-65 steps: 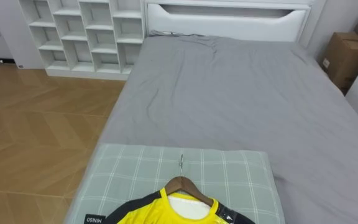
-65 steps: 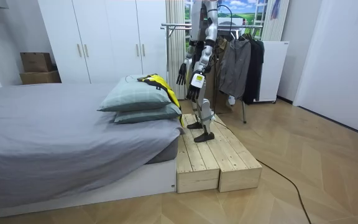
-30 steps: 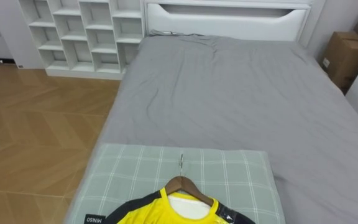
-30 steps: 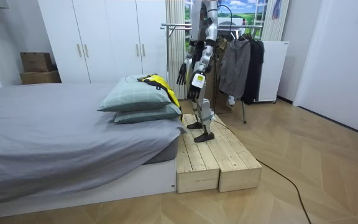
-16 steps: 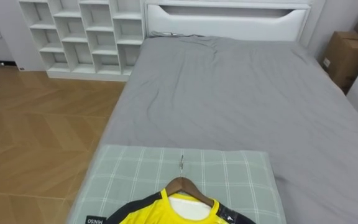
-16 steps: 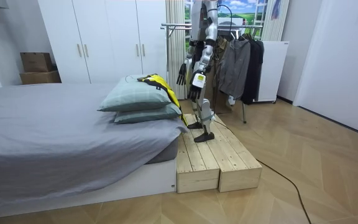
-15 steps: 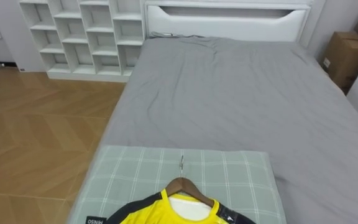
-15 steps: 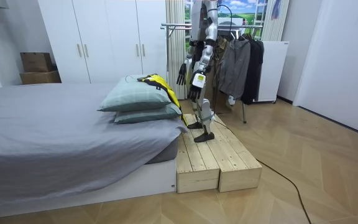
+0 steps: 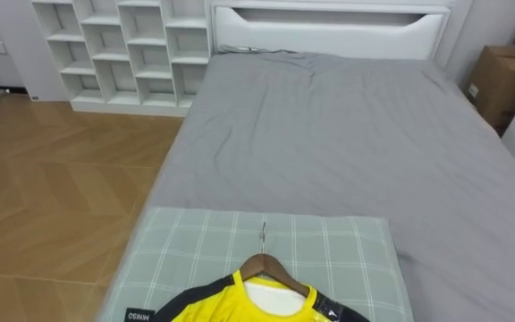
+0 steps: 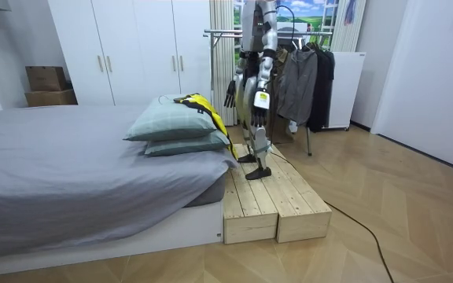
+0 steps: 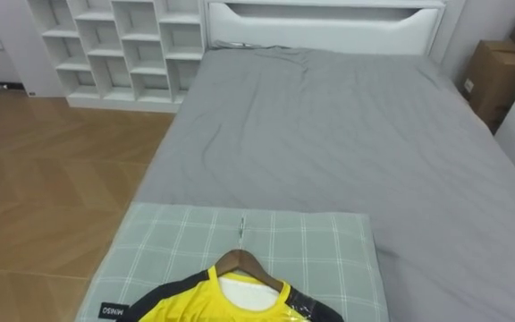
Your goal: Hang clothes
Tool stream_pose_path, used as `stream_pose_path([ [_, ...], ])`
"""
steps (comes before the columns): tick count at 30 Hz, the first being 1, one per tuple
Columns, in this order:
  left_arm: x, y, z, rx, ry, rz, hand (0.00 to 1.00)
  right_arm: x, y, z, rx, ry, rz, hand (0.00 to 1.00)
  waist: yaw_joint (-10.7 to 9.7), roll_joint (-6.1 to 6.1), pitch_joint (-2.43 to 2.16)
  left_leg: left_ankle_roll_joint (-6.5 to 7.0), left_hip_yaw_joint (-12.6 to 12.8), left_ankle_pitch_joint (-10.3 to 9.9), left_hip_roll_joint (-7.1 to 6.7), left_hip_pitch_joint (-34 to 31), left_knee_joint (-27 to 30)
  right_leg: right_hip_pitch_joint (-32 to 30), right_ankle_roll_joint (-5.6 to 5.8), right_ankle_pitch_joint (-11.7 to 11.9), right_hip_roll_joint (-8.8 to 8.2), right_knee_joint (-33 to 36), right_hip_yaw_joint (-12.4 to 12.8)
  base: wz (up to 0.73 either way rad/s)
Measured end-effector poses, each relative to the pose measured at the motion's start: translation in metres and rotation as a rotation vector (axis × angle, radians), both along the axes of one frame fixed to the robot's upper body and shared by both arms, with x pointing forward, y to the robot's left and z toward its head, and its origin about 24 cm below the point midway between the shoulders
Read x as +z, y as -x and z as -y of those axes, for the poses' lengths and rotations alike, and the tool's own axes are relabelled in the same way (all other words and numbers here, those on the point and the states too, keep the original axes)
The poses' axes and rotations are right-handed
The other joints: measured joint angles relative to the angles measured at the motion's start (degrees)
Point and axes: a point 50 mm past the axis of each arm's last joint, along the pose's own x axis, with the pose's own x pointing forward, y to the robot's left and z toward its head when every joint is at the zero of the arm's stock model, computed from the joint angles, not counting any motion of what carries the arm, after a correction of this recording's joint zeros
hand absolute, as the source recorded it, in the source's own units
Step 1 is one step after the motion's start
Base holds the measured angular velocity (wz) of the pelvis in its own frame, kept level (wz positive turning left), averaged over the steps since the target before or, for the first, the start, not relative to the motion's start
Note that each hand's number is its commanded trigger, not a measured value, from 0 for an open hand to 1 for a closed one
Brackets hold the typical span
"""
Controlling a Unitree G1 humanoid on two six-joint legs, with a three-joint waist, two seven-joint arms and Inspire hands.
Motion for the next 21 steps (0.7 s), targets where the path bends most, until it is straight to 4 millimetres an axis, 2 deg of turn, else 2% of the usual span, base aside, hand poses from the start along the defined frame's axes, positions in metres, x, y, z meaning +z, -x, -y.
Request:
stream_pose_path([
  [9,0.014,-0.027,-0.010,0.007,-0.175,0.154,0.00,0.000,-0.001,0.002,0.016,0.051,-0.001,0.00,0.2,-0.12,-0.03,-0.05,-0.6,0.0,0.01,-0.2,0.3,0.1,0.01,0.0,0.06,-0.1,-0.7,0.04],
  [21,0.025,-0.035,-0.018,0.052,-0.361,0.258,0.00,0.001,0.000,0.003,0.020,0.073,0.020,0.00,0.2,-0.79,0.00,-0.11,-0.6,-0.1,0.02,0.3,0.5,0.7,0.00,0.0,0.10,-0.1,-0.2,0.00],
])
